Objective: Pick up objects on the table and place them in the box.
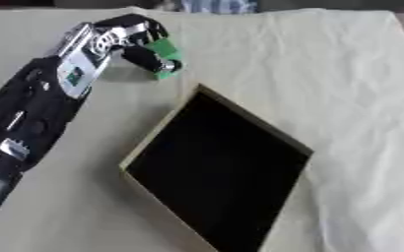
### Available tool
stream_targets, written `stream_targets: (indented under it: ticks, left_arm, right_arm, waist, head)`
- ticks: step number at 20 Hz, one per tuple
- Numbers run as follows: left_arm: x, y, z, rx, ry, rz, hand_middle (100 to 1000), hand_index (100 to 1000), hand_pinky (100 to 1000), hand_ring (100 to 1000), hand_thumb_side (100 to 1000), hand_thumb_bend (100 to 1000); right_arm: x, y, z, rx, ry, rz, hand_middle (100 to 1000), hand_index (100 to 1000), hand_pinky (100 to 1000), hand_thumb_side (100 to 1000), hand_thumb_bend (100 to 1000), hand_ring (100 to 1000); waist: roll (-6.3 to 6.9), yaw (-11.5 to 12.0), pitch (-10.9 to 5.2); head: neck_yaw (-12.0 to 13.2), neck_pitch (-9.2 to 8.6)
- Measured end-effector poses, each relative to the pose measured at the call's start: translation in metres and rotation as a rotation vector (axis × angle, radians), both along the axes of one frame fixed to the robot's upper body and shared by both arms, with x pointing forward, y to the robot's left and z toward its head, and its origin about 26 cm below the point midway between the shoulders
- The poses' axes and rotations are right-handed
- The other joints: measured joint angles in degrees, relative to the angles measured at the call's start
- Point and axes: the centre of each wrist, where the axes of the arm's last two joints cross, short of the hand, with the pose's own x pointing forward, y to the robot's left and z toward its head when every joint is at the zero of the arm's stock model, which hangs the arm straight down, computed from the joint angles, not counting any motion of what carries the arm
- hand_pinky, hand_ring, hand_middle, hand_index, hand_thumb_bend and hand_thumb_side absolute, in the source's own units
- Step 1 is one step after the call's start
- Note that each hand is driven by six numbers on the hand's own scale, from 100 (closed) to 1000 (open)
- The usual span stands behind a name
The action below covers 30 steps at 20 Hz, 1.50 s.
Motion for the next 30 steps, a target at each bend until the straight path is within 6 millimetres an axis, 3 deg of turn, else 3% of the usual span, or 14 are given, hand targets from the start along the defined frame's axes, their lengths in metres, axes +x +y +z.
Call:
stream_targets:
  ticks: [5, 8, 10, 21, 30]
  left_arm:
    - [0.000, 0.000, 0.000, -0.002, -0.003, -0.001, 637, 805, 449, 491, 322, 246]
    - [0.000, 0.000, 0.000, -0.015, -0.001, -0.003, 624, 792, 422, 489, 207, 128]
    - [0.000, 0.000, 0.000, -0.027, 0.002, -0.007, 625, 792, 434, 496, 174, 100]
    - [-0.004, -0.006, 0.001, -0.067, 0.017, -0.046, 645, 802, 449, 529, 193, 100]
    - [-0.020, -0.023, 0.020, -0.071, -0.025, -0.127, 651, 808, 450, 536, 169, 100]
  right_arm:
    - [0.000, 0.000, 0.000, 0.003, 0.001, 0.002, 579, 762, 652, 849, 100, 652]
    - [0.000, 0.000, 0.000, 0.004, 0.003, 0.002, 580, 761, 652, 849, 100, 653]
    - [0.000, 0.000, 0.000, 0.005, 0.004, 0.001, 579, 761, 652, 849, 100, 653]
    - [0.000, 0.000, -0.001, 0.006, 0.011, 0.002, 581, 762, 654, 845, 100, 655]
    - [-0.001, -0.001, -0.003, 0.007, 0.022, 0.000, 582, 761, 655, 841, 100, 656]
  waist:
    - [0.00, 0.00, 0.00]
    - [0.01, 0.00, -0.01]
    - [0.01, 0.00, -0.04]
    - [0.22, 0.08, -0.72]
    - [1.00, 0.34, -3.05]
  head:
    - [0.01, 0.01]
    - [0.02, 0.09]
    - [0.03, 0.23]
    - [0.22, 0.82]
    - [0.16, 2.18]
